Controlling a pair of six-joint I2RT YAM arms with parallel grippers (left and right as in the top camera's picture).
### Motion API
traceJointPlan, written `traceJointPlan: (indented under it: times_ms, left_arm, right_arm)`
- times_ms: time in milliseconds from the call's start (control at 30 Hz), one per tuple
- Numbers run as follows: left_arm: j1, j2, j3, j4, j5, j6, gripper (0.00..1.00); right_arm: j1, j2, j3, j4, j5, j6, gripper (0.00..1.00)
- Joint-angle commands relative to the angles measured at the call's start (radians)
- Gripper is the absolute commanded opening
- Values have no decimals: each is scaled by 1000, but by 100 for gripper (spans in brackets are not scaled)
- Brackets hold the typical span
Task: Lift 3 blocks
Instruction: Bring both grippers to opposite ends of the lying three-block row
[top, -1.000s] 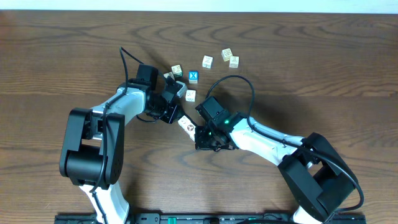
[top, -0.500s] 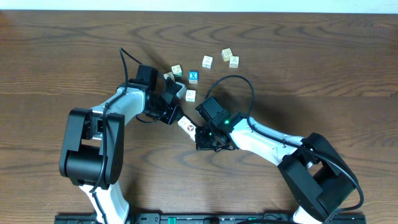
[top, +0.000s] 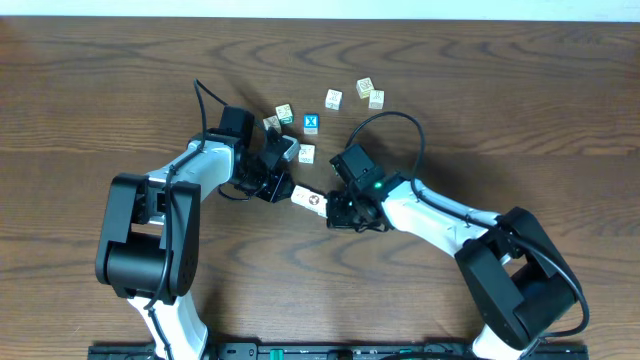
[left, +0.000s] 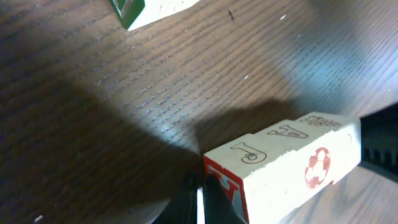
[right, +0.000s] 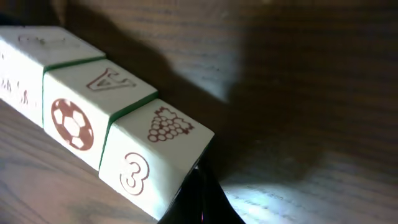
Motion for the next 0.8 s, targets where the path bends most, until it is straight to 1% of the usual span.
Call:
traceJointPlan:
  times_ms: [0, 400, 600, 767]
  left_arm:
    - [-24, 6, 0, -11, 44, 20, 7]
    - [-72, 6, 0, -11, 38, 19, 7]
    - [-72, 6, 0, -13, -84, 4, 7]
    - [-72, 6, 0, -11, -157, -22, 7]
  right_arm:
    - [-21, 14, 7, 10, 5, -34, 1]
    - [-27, 14, 7, 10, 6, -57, 1]
    - [-27, 14, 7, -27, 15, -80, 1]
    - [-27, 14, 7, -46, 24, -93, 1]
